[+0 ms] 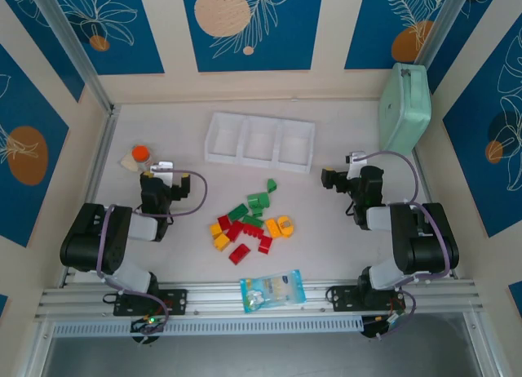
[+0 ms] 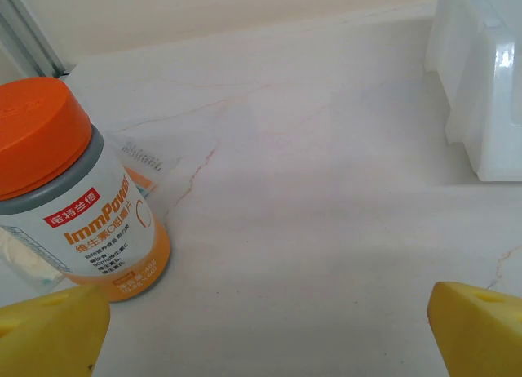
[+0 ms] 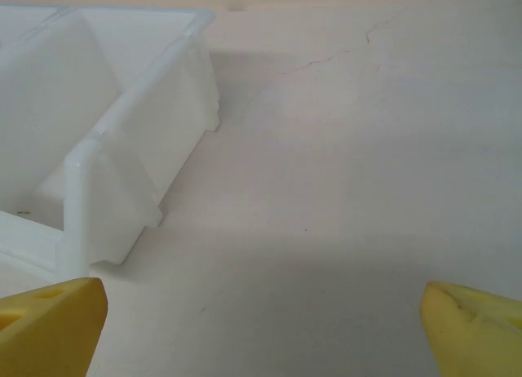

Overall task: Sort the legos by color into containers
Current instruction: Pick up the lego from the bottom-center of the table.

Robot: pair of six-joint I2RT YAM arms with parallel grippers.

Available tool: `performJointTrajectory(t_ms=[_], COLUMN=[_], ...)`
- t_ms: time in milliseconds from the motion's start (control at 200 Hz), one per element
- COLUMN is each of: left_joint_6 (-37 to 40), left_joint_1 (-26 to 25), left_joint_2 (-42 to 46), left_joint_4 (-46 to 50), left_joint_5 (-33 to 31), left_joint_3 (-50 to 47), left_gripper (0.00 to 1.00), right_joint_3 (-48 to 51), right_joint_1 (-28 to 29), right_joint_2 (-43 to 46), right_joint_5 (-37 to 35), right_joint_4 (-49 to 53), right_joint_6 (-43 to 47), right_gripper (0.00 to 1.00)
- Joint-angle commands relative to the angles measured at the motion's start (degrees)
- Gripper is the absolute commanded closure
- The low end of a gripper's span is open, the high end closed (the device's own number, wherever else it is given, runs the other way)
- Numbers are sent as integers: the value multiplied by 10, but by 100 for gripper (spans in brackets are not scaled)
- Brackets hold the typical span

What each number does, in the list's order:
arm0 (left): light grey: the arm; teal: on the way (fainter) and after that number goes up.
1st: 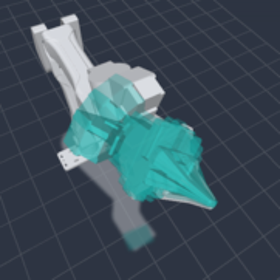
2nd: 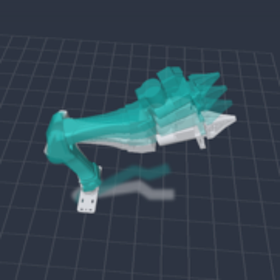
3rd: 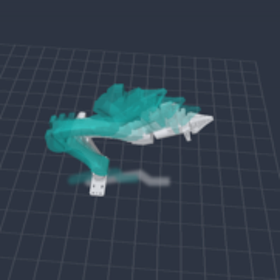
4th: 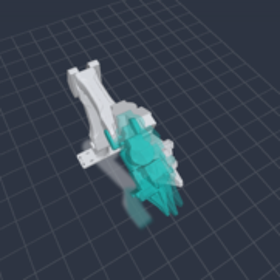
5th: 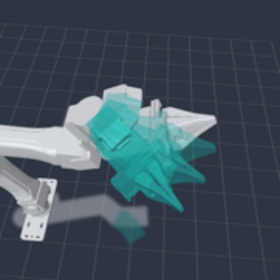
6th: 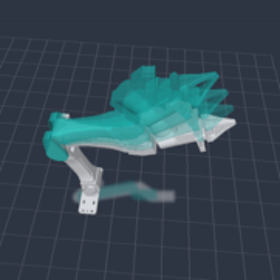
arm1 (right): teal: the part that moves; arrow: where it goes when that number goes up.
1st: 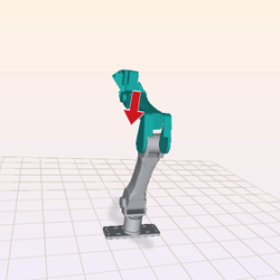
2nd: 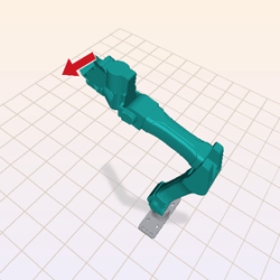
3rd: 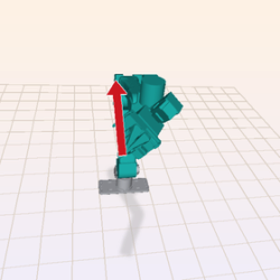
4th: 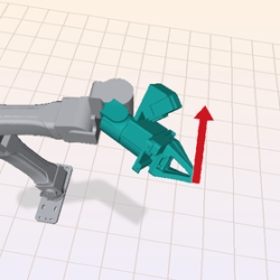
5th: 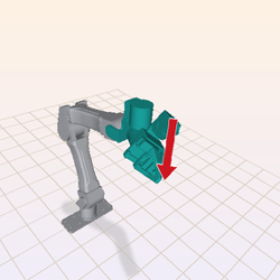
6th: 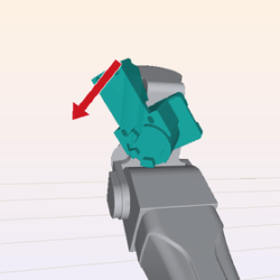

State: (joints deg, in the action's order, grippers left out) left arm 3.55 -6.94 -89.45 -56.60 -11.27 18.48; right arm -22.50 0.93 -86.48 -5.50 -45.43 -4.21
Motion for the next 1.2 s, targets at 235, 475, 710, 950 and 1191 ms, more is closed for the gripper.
performJointTrajectory(t_ms=[235, 475, 710, 950, 1191], left_joint_6=[8, -26, -24, -25, 26], left_joint_1=[-6, 11, 12, 11, -34], left_joint_2=[-6, -4, -3, -4, 95], left_joint_4=[-17, -1, -3, -1, 86], left_joint_5=[-8, -34, -35, -35, -74], left_joint_3=[11, 18, 16, 18, 28], left_gripper=[0, 0, 0, 0, 0], right_joint_3=[-17, -18, -18, -19, -4], right_joint_1=[-10, -20, -20, -15, 42], right_joint_2=[-7, -7, -7, -7, 88], right_joint_5=[21, 37, 35, 26, -124], right_joint_4=[-2, 1, 1, 2, 57], right_joint_6=[-11, -20, -19, -15, -15], right_gripper=[1, 1, 1, 1, 1])
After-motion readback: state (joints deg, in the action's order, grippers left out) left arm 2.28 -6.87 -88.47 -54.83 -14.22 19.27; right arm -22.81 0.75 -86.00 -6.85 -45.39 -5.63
